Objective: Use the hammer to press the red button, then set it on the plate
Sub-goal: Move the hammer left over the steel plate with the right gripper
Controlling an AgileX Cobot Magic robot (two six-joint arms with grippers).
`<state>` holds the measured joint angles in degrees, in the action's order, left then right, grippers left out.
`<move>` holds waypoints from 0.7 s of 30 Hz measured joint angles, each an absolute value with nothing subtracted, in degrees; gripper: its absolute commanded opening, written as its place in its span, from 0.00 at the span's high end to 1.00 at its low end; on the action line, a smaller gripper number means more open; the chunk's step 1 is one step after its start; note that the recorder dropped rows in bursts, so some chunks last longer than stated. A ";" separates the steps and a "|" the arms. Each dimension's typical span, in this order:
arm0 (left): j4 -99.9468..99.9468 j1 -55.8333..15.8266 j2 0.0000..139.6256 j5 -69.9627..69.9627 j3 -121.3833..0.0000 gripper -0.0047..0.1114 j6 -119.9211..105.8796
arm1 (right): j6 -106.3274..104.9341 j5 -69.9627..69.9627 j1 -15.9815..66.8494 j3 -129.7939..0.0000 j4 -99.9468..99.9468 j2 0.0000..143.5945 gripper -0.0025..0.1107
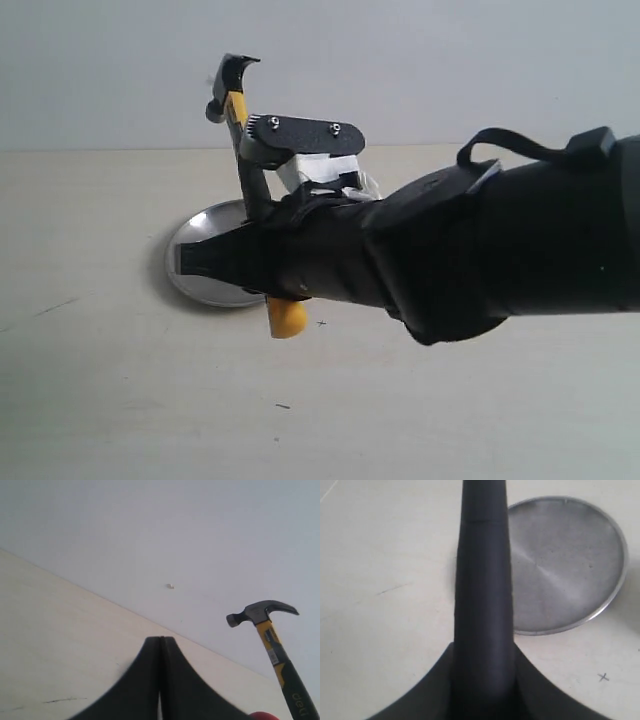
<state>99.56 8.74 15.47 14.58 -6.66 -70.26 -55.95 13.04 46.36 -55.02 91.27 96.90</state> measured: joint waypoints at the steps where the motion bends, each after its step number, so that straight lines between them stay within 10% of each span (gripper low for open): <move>1: 99.56 8.74 15.47 14.58 -6.66 0.96 -70.26 | -51.67 14.75 47.28 -55.02 86.71 96.90 0.98; 21: 99.56 8.74 15.47 14.58 -6.66 0.96 -70.26 | 22.25 31.96 48.21 -48.96 25.49 100.55 0.98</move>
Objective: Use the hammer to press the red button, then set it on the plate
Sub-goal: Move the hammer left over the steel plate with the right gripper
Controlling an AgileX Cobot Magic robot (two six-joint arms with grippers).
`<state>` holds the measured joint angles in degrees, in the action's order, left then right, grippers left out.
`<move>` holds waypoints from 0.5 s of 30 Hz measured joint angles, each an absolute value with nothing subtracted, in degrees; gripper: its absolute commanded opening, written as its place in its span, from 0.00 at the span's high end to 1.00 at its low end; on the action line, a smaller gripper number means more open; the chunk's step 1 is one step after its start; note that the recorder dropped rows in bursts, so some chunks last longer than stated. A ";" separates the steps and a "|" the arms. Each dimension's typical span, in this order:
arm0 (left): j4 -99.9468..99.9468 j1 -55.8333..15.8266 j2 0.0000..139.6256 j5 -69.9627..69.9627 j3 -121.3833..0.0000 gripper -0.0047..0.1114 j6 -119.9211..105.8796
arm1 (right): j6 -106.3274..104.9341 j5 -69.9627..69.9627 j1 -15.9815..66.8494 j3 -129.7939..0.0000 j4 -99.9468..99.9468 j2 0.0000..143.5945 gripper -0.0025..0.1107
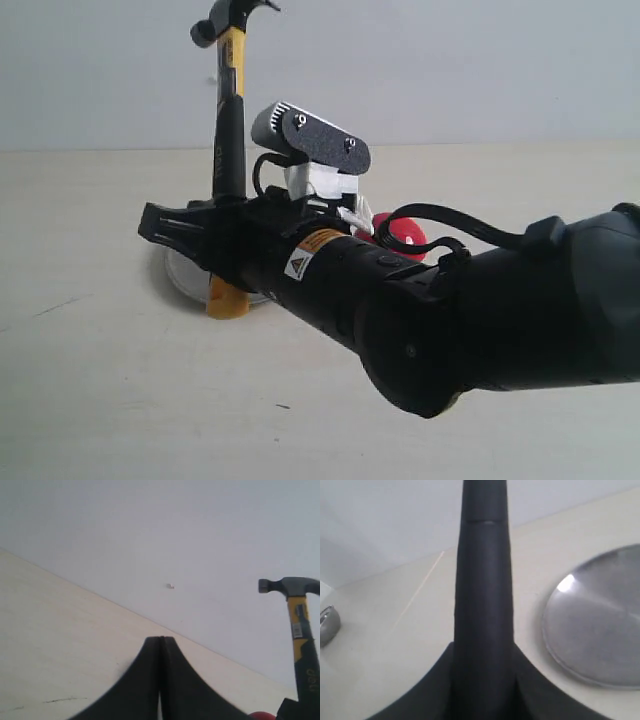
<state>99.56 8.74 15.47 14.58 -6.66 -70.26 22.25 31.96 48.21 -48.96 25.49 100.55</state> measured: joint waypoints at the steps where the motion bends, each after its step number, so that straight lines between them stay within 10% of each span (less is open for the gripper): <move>1: 99.56 8.74 15.47 14.58 -6.66 0.96 -70.26 | 23.59 30.50 47.43 -48.96 24.27 100.96 0.98; 15: 99.56 8.74 15.47 14.58 -6.66 0.96 -70.26 | 46.66 25.32 40.82 -48.49 10.79 102.82 0.98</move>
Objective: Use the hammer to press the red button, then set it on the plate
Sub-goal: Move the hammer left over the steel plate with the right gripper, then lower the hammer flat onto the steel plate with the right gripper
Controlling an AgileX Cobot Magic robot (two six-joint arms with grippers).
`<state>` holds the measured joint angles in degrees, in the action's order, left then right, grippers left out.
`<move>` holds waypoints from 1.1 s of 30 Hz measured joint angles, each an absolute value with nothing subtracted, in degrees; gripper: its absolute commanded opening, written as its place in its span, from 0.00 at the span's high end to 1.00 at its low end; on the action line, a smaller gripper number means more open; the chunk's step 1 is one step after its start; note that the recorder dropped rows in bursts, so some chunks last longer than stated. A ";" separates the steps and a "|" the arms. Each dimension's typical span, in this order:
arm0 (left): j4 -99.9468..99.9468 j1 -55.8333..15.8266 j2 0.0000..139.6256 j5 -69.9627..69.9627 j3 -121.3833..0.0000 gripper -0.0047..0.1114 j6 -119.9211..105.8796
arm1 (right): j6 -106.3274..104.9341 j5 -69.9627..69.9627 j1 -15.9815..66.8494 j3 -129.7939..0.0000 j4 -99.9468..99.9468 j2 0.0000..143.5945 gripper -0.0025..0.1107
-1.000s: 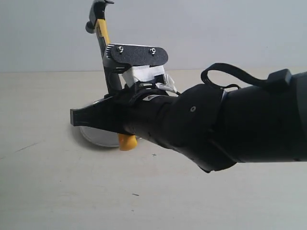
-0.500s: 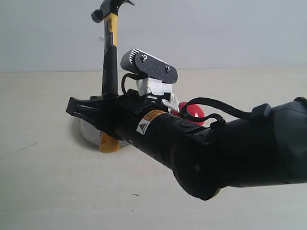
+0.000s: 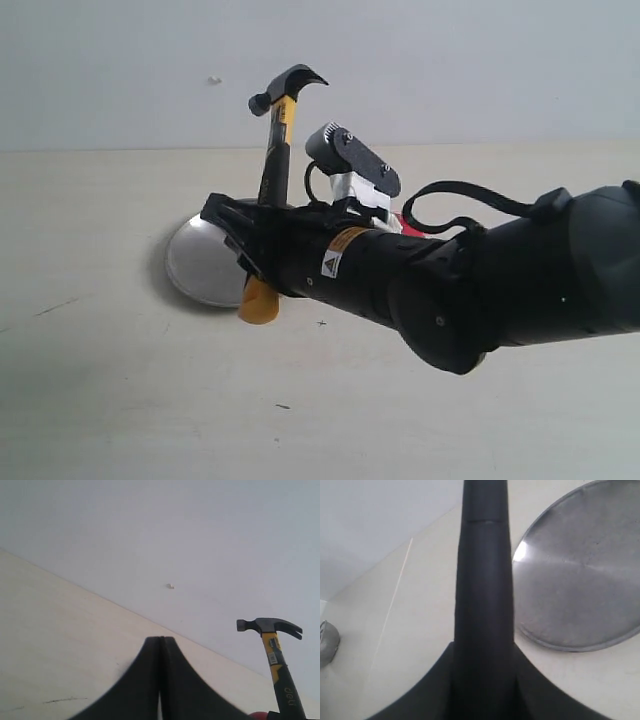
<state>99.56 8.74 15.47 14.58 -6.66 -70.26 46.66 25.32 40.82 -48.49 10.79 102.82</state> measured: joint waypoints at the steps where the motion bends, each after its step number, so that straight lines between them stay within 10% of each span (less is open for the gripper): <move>1: 99.56 8.74 15.47 14.58 -6.66 0.96 -70.26 | 48.32 26.53 40.82 -48.49 9.86 103.63 0.98; 33: 99.56 8.74 15.47 14.58 -6.66 0.96 -70.26 | 84.39 27.98 34.26 -69.41 -19.50 128.09 0.98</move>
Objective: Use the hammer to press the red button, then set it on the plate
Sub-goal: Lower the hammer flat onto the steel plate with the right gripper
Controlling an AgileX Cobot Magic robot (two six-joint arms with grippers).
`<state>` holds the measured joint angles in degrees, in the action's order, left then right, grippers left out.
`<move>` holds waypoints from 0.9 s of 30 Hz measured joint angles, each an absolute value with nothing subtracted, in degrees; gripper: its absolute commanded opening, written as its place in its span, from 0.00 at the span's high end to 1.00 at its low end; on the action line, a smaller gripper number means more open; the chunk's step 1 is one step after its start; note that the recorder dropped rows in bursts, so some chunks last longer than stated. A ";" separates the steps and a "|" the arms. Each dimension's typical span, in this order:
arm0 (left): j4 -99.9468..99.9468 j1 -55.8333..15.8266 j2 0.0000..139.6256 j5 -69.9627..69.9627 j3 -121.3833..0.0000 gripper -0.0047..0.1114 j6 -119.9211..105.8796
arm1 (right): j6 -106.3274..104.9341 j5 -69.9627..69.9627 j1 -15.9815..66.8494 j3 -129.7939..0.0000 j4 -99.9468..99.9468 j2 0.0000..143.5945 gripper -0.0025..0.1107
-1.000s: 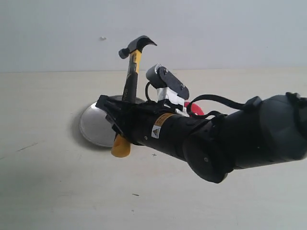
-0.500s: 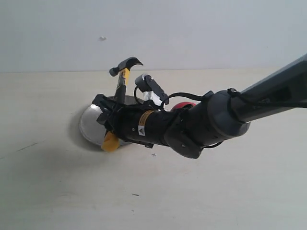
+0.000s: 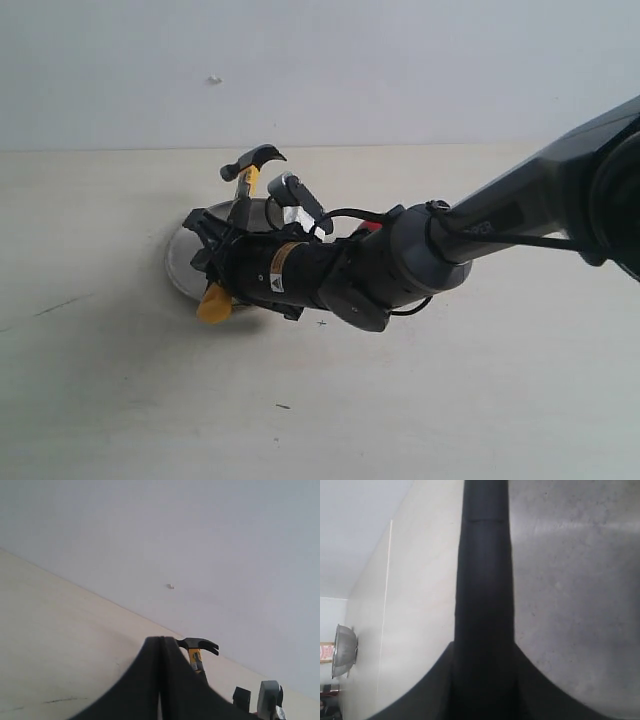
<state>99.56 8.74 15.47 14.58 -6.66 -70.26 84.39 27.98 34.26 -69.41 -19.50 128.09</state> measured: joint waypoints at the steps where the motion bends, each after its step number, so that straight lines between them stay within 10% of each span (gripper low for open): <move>1: 99.56 8.74 15.47 14.58 -6.66 0.96 -70.26 | 84.39 27.72 34.26 -69.41 -19.40 128.21 0.98; 27: 99.56 8.74 15.47 14.58 -6.66 0.96 -70.26 | 86.86 25.61 33.99 -70.20 -23.39 129.78 0.64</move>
